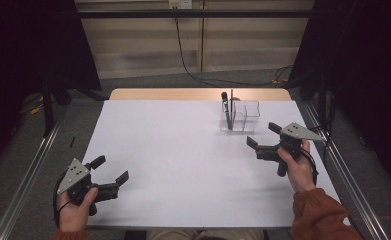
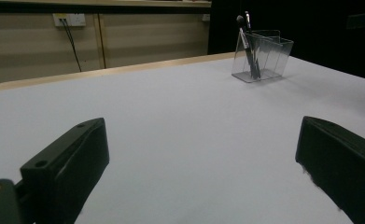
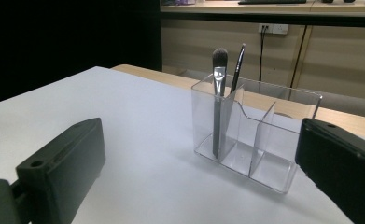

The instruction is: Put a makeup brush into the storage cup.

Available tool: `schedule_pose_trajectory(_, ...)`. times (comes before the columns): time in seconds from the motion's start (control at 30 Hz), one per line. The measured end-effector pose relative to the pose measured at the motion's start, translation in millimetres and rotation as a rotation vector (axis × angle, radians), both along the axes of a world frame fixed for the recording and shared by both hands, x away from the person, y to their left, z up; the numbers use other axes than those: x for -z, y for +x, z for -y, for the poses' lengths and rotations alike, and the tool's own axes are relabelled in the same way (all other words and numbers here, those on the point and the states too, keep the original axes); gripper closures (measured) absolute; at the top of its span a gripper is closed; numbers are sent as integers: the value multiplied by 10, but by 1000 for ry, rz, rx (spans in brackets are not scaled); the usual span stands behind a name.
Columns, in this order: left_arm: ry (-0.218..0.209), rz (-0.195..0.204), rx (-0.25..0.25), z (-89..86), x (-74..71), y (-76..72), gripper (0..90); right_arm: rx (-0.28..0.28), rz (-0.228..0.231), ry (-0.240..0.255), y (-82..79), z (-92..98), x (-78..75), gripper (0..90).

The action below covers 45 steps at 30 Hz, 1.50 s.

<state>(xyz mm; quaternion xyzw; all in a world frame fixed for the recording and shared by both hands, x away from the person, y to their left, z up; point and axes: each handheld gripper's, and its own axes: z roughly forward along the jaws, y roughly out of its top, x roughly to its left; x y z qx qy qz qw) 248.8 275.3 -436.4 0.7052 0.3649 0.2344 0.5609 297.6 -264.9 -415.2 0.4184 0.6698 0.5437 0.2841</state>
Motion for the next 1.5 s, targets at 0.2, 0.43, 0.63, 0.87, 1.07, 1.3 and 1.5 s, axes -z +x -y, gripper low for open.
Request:
schedule_pose_trajectory(0.2,0,4,2,-2,-3,-8,29,11,-10,6,-117,45,55,11)
schedule_pose_trajectory(0.43,3,1,-4,-6,0,-15,29,17,12,8,-270,111,49,15)
schedule_pose_trajectory(0.63,6,6,-6,-4,-7,-41,29,27,6,-5,-373,166,91,18)
schedule_pose_trajectory(0.87,2,8,-11,-6,-10,-61,29,47,2,2,-476,242,134,19)
schedule_pose_trajectory(1.07,-2,4,-13,-15,-11,-82,29,35,-3,-3,-545,249,156,17)
schedule_pose_trajectory(1.3,-4,0,-15,-30,-12,-107,29,50,1,8,-647,286,181,18)
schedule_pose_trajectory(1.5,-10,1,-24,-50,-28,-132,29,57,1,7,-737,321,220,16)
